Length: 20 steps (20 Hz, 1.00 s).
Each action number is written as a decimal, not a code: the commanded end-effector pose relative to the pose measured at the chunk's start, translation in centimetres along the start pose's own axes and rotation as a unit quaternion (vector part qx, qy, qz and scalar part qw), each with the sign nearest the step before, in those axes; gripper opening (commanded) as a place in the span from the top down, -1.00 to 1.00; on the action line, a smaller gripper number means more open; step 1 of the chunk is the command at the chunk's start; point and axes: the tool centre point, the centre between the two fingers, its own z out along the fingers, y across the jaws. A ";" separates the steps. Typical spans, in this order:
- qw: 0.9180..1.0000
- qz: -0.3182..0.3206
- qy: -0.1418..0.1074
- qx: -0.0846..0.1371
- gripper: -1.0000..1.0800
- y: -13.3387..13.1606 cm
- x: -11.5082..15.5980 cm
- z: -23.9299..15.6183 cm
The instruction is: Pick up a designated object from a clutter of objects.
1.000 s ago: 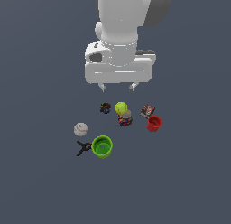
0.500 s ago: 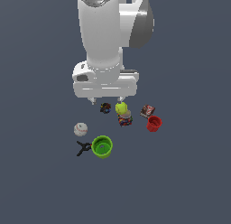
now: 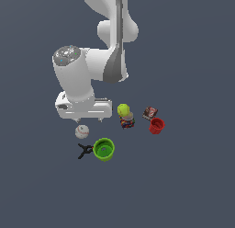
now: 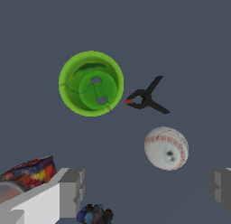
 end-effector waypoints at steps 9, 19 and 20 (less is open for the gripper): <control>1.000 0.005 -0.004 -0.004 -0.92 6.1 -1.9 7.1; 1.000 0.006 -0.005 -0.004 -0.92 6.7 -2.3 8.3; 1.000 0.006 -0.005 -0.004 -0.92 6.7 -2.3 8.6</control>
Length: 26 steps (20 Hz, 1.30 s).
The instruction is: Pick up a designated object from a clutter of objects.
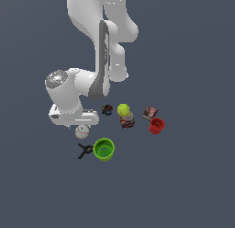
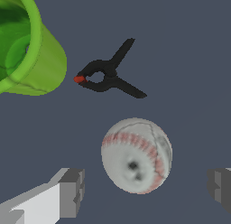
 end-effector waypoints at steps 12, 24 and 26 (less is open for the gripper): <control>1.000 -0.001 0.000 0.000 -0.92 0.1 -0.1 4.6; 1.000 0.000 0.000 0.000 1.00 0.1 -0.1 4.6; 1.000 0.000 0.000 0.000 1.00 0.1 -0.1 4.5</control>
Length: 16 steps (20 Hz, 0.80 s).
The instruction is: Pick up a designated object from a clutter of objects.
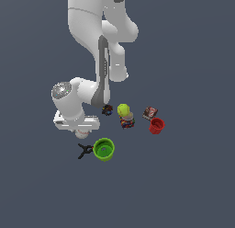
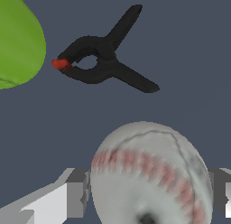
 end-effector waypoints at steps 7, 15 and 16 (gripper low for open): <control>1.000 0.000 0.000 0.000 1.00 -0.8 0.2 -2.2; 1.000 0.000 0.000 0.000 1.00 -3.0 0.7 -8.0; 1.000 0.000 0.000 0.000 1.00 -3.3 0.8 -8.9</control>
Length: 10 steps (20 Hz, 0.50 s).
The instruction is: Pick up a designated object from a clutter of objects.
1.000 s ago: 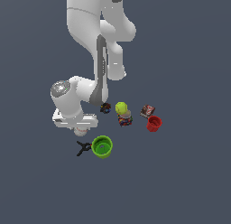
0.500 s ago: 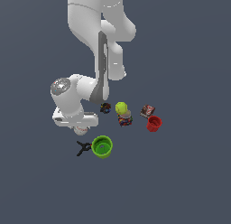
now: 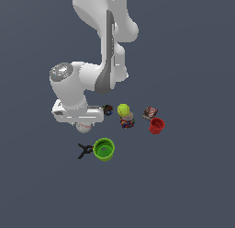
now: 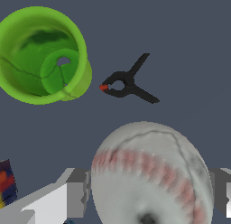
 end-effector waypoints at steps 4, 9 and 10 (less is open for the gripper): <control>1.000 0.000 0.001 -0.001 1.00 -2.1 0.5 -5.8; 1.000 0.000 0.001 -0.001 1.00 -4.1 1.1 -11.4; 1.000 0.000 0.001 -0.001 1.00 -4.5 1.2 -12.5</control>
